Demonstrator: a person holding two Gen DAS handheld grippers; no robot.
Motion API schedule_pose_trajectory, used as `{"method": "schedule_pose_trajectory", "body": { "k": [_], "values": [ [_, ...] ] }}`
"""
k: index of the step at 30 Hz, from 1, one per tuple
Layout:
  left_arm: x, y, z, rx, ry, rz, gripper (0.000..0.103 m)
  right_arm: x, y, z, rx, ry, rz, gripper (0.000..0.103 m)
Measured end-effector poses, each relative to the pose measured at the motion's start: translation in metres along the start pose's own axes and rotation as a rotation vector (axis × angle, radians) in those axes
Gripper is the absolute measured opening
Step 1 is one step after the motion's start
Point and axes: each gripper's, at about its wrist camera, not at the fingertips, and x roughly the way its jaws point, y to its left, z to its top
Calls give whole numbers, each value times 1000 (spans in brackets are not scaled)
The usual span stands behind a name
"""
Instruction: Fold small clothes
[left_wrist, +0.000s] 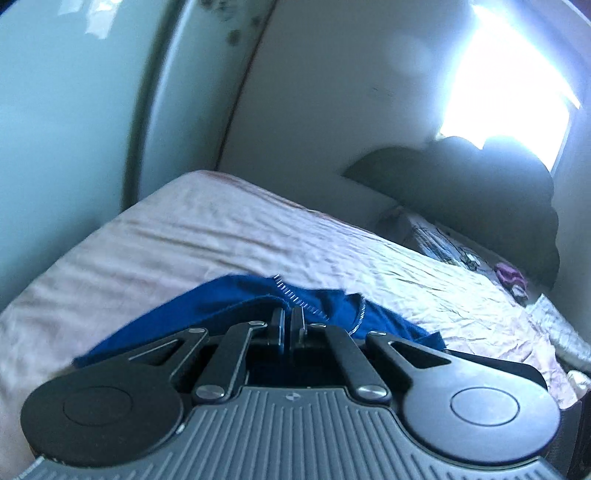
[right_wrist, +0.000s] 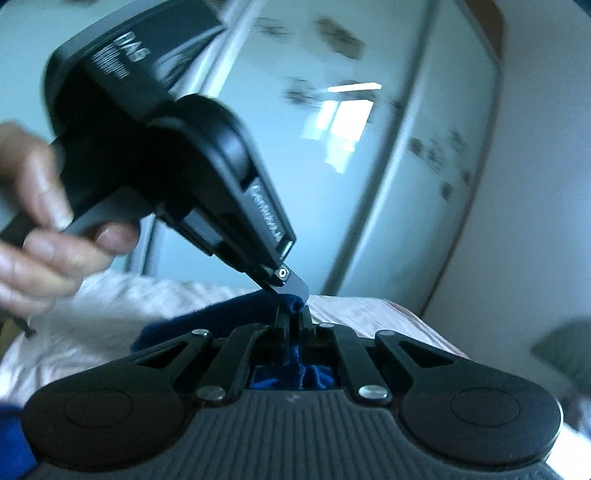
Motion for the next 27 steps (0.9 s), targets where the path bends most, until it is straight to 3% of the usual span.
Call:
{"method": "schedule_pose_trajectory", "body": {
  "k": [10, 19, 27],
  "values": [
    [96, -77, 19, 96, 136, -125, 0, -7, -90, -33, 292, 62, -157, 5],
    [181, -156, -6, 253, 220, -185, 1, -15, -155, -89, 487, 151, -318, 5],
    [234, -192, -37, 285, 295, -196, 1, -18, -181, -134, 625, 225, -413, 5]
  ]
}}
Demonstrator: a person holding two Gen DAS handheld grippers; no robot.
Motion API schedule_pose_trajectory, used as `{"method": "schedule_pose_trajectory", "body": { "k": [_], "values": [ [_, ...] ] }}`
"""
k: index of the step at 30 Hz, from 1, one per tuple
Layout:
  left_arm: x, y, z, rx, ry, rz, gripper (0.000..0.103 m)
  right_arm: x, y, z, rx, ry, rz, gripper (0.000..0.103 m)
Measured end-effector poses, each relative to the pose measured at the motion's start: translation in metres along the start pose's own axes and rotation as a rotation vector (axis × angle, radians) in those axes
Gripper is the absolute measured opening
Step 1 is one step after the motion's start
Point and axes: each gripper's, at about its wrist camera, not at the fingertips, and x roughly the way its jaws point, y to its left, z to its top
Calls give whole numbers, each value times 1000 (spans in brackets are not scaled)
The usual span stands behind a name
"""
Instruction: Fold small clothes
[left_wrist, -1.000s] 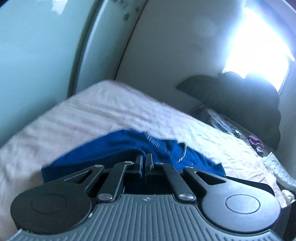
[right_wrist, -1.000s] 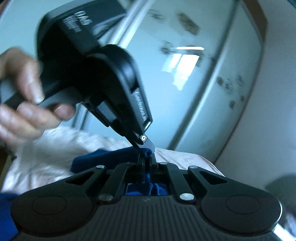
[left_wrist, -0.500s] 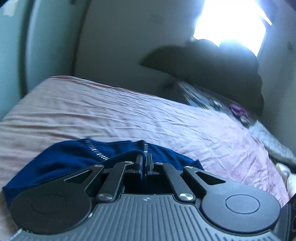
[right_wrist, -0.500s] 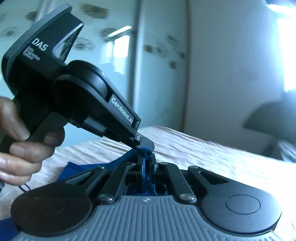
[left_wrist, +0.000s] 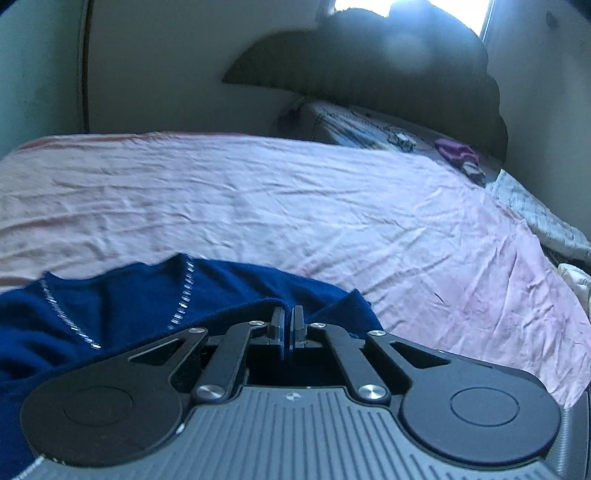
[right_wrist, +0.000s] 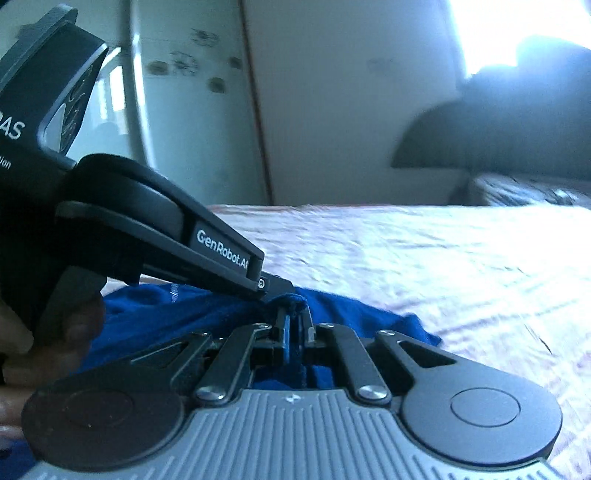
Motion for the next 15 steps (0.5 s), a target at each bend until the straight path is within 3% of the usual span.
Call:
{"method": "schedule_pose_trajectory", "body": {
  "k": [4, 7, 11, 13, 15],
  "values": [
    [14, -10, -4, 17, 23, -2, 1, 4, -11, -7, 45, 24, -29, 5],
    [14, -9, -3, -7, 42, -25, 17, 3, -16, -9, 74, 33, -57, 5],
    [-9, 7, -3, -14, 16, -18, 52, 8, -22, -11, 100, 49, -87, 5],
    [-27, 21, -7, -15, -19, 23, 61, 8, -26, -17, 116, 59, -100, 5],
    [-48, 40, -15, -15, -40, 66, 62, 4, -32, -25, 118, 65, -115, 5]
  ]
}}
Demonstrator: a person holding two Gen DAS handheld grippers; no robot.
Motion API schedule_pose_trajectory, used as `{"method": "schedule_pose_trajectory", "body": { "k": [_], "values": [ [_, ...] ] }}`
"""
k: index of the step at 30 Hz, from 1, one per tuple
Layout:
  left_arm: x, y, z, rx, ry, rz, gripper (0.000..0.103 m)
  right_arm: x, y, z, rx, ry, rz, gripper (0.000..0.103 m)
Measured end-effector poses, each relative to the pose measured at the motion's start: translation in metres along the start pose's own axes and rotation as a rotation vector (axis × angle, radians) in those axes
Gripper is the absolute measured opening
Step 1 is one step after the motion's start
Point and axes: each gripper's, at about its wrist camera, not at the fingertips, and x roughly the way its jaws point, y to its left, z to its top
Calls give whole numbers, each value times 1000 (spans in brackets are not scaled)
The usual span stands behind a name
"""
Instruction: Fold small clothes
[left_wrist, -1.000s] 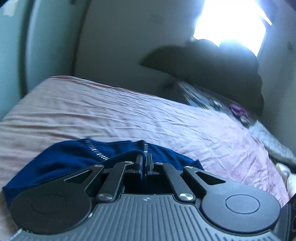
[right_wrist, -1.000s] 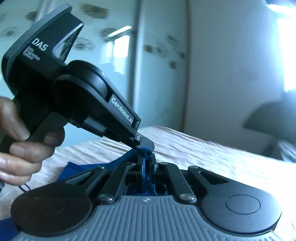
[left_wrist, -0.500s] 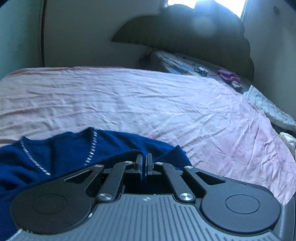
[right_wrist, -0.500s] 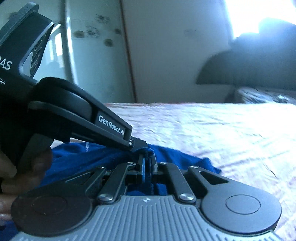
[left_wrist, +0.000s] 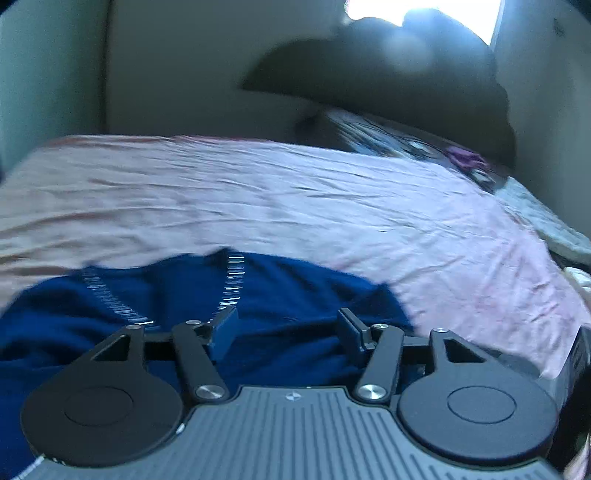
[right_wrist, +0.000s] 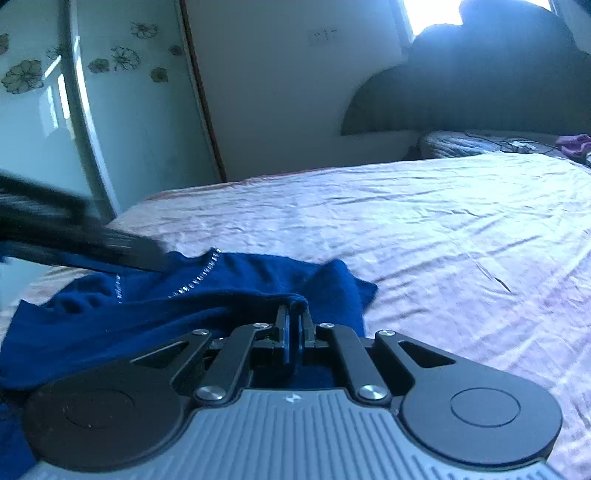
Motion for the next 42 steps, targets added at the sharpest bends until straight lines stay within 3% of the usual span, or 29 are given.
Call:
{"method": "schedule_pose_trajectory", "body": {
  "k": [7, 10, 16, 18, 22, 23, 24, 25, 27, 28, 32, 35, 38, 42],
  "values": [
    [-47, 84, -38, -93, 26, 131, 62, 3, -11, -1, 12, -7, -37, 5],
    [-55, 105, -49, -124, 36, 140, 62, -5, -15, 3, 28, -25, -33, 5],
    [-44, 120, -65, -151, 85, 157, 62, -14, -15, 9, -15, -59, -215, 7],
    [-41, 121, -68, -150, 88, 154, 62, -25, -19, 10, 34, -77, -150, 7],
    [-42, 118, -73, -138, 78, 167, 62, -25, -6, 8, -16, 31, 149, 8],
    [-42, 117, -74, -135, 75, 168, 63, -19, 2, 6, -59, 75, 192, 14],
    [-42, 116, -74, -132, 74, 168, 63, -15, 9, 3, -112, 95, 169, 27],
    [-43, 115, -75, -131, 73, 166, 63, -11, 17, -1, -184, 103, 103, 34],
    [-45, 114, -77, -131, 71, 163, 64, -7, 31, -10, -345, 90, -9, 60],
    [-46, 113, -78, -131, 69, 159, 65, -8, 34, -13, -395, 75, -26, 63],
    [-44, 109, -79, -124, 66, 163, 66, -2, 36, -19, -492, 58, -72, 60],
    [-43, 104, -80, -124, 61, 158, 65, 7, 24, -14, -440, 84, -67, 5],
    [-45, 99, -82, -94, 57, 159, 60, 1, 12, -11, -365, 70, -35, 5],
    [-47, 99, -83, -104, 58, 157, 58, -23, 7, -11, -372, 22, -68, 5]
  ]
}}
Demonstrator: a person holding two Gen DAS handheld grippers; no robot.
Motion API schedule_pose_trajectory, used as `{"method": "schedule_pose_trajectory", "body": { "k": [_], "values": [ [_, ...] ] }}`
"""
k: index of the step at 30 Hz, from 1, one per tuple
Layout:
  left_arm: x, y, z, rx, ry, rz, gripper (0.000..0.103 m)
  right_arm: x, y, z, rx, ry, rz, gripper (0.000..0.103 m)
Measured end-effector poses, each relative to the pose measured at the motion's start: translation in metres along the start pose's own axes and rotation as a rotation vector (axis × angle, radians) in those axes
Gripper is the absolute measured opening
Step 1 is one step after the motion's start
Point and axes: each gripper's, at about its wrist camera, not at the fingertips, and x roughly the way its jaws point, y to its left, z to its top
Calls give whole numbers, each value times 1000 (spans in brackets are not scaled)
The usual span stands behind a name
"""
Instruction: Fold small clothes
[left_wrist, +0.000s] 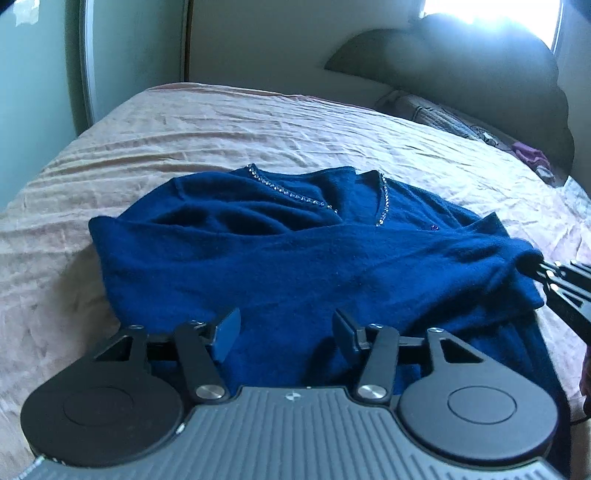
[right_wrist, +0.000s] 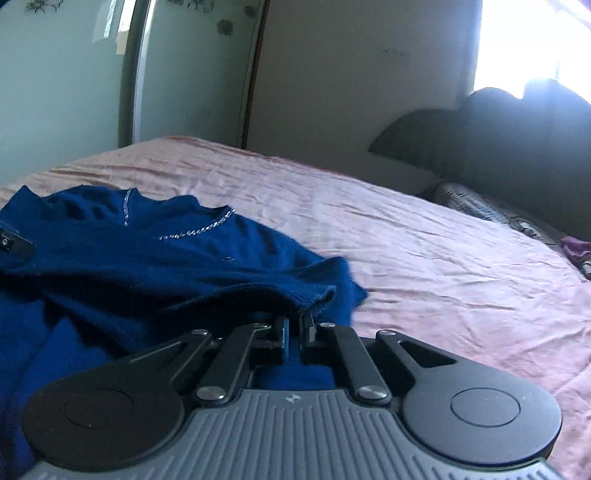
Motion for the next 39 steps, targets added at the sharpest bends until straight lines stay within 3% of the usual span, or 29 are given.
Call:
{"method": "schedule_pose_trajectory", "body": {
  "k": [5, 8, 10, 11, 12, 14, 16, 19, 21, 22, 26, 28, 31, 35, 39],
  "values": [
    [10, 0, -2, 11, 22, 3, 60, 5, -2, -6, -34, 94, -39, 12],
    [7, 0, -3, 13, 14, 4, 61, -10, 2, -2, -13, 23, -119, 13],
    [8, 0, -2, 16, 15, 4, 63, -20, 1, 3, 64, -30, -97, 14],
    [10, 0, -2, 16, 18, 7, 63, -20, 2, 4, 78, -30, -55, 17],
    [10, 0, -3, 14, 20, 10, 63, -15, 5, 5, 78, -15, 5, 29],
    [2, 0, -4, 0, 13, 11, 63, -4, 11, 2, 44, 37, 6, 47],
    [-12, 0, -7, -11, -4, -3, 64, 5, 14, -5, 19, 86, -75, 47],
    [-40, 2, -18, -31, -38, -26, 70, -14, 6, -10, 137, 50, -72, 48],
    [-59, 3, -27, -38, -74, -20, 72, -39, 4, -12, 239, -6, 25, 67],
    [-70, 2, -33, -31, -99, -15, 73, -52, 6, -15, 282, -37, 109, 71],
    [-102, 2, -61, -21, -153, -7, 80, -91, 31, -27, 338, -95, 416, 74],
    [-112, 2, -76, -10, -148, 7, 81, -104, 56, -34, 282, -99, 505, 74],
    [-126, 8, -101, -8, -159, 66, 81, -123, 91, -45, 125, -119, 561, 73],
    [-142, 24, -125, -47, -177, 140, 81, -133, 131, -57, -93, -85, 579, 73],
    [-150, 41, -144, -85, -160, 203, 83, -141, 162, -69, -326, -97, 515, 73]
  ]
}}
